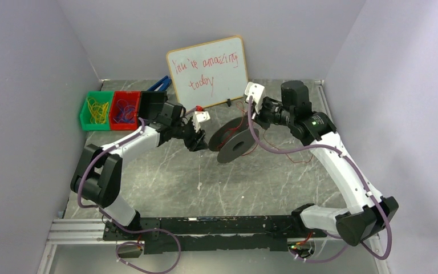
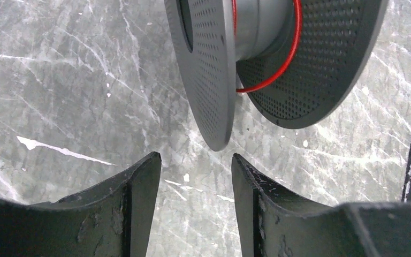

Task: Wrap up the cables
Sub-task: Wrap the cable around the cable reel.

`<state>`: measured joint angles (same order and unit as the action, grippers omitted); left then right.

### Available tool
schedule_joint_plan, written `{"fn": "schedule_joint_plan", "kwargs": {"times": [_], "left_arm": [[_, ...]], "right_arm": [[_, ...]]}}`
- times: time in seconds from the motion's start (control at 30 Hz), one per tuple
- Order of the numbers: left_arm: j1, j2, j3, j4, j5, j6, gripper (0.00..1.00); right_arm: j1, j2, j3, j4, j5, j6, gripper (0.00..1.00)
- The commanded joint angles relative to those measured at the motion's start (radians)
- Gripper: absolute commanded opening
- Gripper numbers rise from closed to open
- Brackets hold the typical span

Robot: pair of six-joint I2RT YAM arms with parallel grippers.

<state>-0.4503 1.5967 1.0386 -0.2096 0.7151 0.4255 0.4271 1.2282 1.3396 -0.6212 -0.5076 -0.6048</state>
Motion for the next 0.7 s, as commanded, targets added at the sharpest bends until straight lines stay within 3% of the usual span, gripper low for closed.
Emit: {"fn": "schedule_joint_plan", "kwargs": {"times": [0.0,0.37,0.67], "left_arm": [[0.001,-0.027,0.044,-0.01,0.055,-0.032,0.57],[0.001,0.01,0.198,-0.07,0.121,-0.071,0.61],[-0.054,0.059,0.205,-0.062,0.06,-0.029,0.61]], "right_arm": [[-0.001,-0.042,-0.019,0.031,-0.019,0.012,0.0],[-0.002,-0.018,-0.172,0.122,-0.022,0.019,0.0],[-0.008,-0.006,-0.169,0.132,-0.029,0.027,0.0]]}}
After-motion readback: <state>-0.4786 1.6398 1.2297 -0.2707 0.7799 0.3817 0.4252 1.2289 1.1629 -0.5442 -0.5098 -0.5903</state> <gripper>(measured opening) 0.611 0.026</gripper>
